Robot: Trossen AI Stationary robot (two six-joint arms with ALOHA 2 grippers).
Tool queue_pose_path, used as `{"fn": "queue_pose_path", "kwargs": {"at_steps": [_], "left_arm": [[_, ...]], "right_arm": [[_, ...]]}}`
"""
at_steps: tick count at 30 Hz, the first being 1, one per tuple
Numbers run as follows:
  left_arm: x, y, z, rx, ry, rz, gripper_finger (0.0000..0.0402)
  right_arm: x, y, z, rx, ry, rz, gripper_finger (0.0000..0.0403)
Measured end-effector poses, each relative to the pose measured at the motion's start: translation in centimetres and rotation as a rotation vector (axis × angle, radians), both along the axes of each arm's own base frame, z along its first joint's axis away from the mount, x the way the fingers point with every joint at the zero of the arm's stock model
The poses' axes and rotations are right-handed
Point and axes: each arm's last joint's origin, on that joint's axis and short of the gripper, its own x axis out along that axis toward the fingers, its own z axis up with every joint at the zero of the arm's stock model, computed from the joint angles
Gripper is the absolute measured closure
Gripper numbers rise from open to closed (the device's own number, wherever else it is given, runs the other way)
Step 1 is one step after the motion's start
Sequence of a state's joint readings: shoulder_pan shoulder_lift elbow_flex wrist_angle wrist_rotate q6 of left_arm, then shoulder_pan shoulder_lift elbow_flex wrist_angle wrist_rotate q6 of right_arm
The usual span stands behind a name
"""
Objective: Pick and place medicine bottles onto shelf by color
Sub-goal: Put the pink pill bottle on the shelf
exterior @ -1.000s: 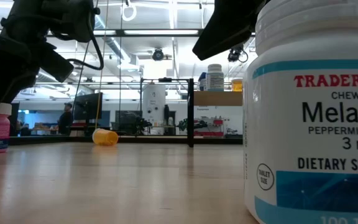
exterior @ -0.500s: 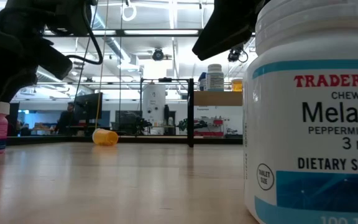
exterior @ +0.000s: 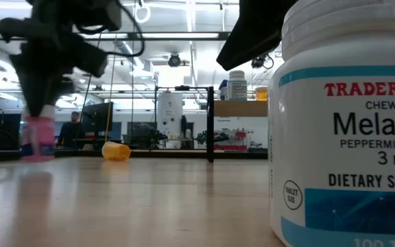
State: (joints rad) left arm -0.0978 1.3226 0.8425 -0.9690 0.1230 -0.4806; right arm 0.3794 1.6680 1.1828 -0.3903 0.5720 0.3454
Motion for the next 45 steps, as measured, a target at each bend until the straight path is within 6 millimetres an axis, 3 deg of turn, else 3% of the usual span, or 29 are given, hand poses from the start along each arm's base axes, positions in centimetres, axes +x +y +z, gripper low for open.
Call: {"fn": "queue_pose_path", "kwargs": {"at_steps": [5,10,16,24,30,34,40,45], "left_arm": [[2.2,0.6,1.4,0.060,-0.057,-0.092,0.0212],[5.8,0.7,1.4,0.083,-0.049,-0.189,0.0203],[10.1,0.8,1.8,0.097,-0.054,-0.298,0.0220],[15.6,1.1,3.4,0.137,-0.209,-0.381,0.0197],[19.5,1.0,3.4,0.157,-0.233,-0.464,0.0218],[21.7,1.0,2.8,0.157,-0.201,-0.510,0.0211],[24.2,0.9,2.1,0.165,-0.216,-0.538,0.0190],[25.7,0.9,1.8,0.176,-0.236,-0.568,0.0206]], "right_arm": [[-0.2,-0.1,0.0,0.018,0.008,-0.023,0.0162],[-1.3,-0.3,0.7,0.057,0.032,-0.069,0.0162],[-6.0,0.2,2.7,0.140,0.138,-0.161,0.0162],[-10.5,1.9,5.9,0.273,0.064,-0.159,0.0162],[-11.6,2.9,6.1,0.297,0.045,-0.166,0.0162],[-12.0,3.2,5.8,0.306,0.058,-0.189,0.0162],[-13.1,4.1,5.7,0.337,0.102,-0.178,0.0162],[-13.9,5.0,5.7,0.363,0.102,-0.163,0.0162]]}}
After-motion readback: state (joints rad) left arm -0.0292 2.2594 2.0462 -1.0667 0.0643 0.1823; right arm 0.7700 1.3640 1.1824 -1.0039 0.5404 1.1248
